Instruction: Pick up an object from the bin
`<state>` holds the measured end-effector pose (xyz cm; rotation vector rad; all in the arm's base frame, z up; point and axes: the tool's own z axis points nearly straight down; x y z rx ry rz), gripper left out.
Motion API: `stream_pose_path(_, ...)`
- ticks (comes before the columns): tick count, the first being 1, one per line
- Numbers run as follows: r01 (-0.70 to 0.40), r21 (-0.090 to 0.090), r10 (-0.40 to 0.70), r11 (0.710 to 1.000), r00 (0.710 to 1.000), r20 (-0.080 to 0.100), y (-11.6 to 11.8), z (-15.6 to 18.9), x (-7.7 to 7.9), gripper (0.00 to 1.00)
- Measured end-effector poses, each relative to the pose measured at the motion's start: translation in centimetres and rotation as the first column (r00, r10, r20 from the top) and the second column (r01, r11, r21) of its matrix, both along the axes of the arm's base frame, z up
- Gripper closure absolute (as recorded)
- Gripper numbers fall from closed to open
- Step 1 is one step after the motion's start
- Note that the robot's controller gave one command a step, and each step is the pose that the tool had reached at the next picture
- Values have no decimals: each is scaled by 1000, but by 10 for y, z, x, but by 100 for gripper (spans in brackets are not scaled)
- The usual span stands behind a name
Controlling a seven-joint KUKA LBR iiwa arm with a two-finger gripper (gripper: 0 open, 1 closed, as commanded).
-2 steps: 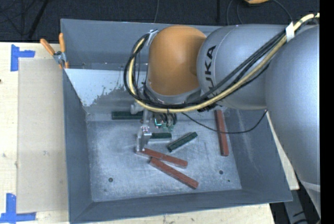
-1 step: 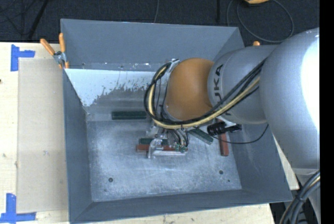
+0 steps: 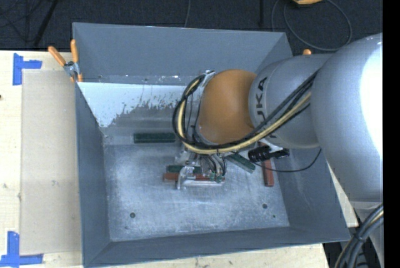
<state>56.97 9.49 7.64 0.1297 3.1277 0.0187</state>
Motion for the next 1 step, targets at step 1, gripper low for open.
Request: stream_pose_path(1, 19, -12, -19, 1000, 1000, -18, -4, 46, -1, 100)
